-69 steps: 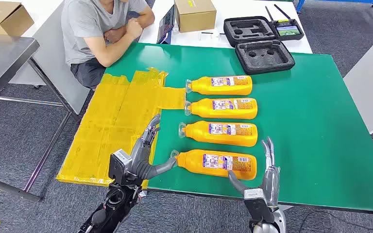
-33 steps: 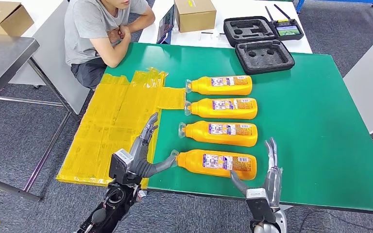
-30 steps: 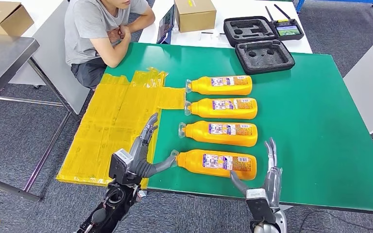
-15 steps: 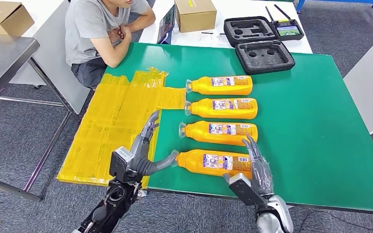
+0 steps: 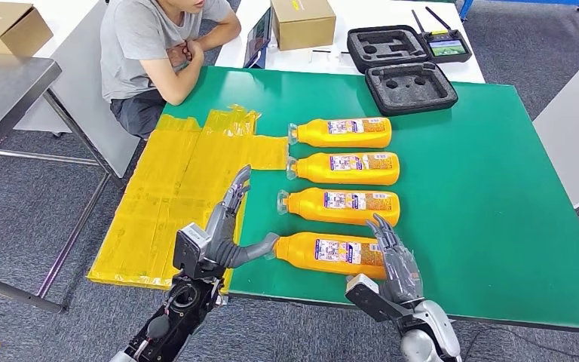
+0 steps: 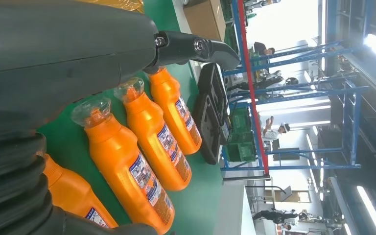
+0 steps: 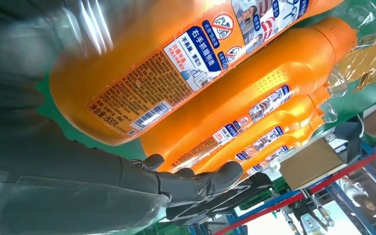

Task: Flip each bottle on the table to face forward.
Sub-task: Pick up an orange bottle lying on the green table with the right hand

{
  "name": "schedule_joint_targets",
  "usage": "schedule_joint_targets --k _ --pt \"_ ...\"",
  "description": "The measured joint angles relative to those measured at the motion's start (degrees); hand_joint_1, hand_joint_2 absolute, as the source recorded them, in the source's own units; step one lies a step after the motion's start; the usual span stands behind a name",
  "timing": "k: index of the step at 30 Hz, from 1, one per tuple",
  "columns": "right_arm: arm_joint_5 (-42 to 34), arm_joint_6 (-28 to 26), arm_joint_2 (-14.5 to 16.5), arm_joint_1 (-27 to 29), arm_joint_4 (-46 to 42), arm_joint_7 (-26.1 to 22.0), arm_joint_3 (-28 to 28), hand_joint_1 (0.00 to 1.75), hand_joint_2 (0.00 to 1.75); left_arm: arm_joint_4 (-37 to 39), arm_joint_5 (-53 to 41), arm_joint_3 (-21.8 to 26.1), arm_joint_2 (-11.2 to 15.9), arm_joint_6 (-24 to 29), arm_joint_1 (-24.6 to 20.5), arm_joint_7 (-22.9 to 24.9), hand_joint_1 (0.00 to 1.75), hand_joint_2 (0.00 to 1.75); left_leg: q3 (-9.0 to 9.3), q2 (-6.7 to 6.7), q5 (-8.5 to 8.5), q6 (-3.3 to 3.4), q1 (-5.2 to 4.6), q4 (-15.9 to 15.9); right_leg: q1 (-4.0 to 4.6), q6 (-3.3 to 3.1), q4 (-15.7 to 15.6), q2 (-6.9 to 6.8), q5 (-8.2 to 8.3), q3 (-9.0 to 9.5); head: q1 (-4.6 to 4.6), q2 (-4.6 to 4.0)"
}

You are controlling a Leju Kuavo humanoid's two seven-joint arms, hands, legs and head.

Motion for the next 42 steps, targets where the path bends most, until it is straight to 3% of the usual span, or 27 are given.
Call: schedule_joint_targets --k 10,19,30,42 --pt "1.05 0.77 -0.21 -0.04 0.02 0.0 0.03 0.0 1.75 0.0 0.09 -0.22 -0.02 0.01 -0.01 0.0 0.0 1.75 0.0 0.0 0.0 0.0 0.0 0.0 0.0 0.0 0.0 0.0 0.0 0.01 0.01 0.01" --pt "5.03 4.74 -0.55 -0.47 -0.76 0.34 2.23 0.0 1.75 -0.02 0.2 -0.24 -0.02 -0.37 0.05 0.0 0.0 1.75 0.0 0.0 0.0 0.0 0.0 0.0 0.0 0.0 0.0 0.0 0.0 0.01 0.0 0.0" --pt "8.27 8.82 -3.39 -1.78 -1.44 1.52 5.72 0.0 1.75 0.0 0.56 -0.28 -0.04 -1.49 0.14 0.0 0.0 1.75 0.0 0.0 0.0 0.0 -0.01 0.0 -0.01 0.0 0.0 0.0 0.0 0.01 0.0 0.01" --pt "8.85 9.2 -5.15 -3.11 -0.93 2.35 7.59 0.0 1.75 0.07 0.73 -0.28 -0.51 -1.66 0.09 0.0 0.0 1.75 0.0 0.0 0.0 0.0 0.0 0.0 0.0 0.0 0.0 0.0 0.0 0.01 0.0 0.01"
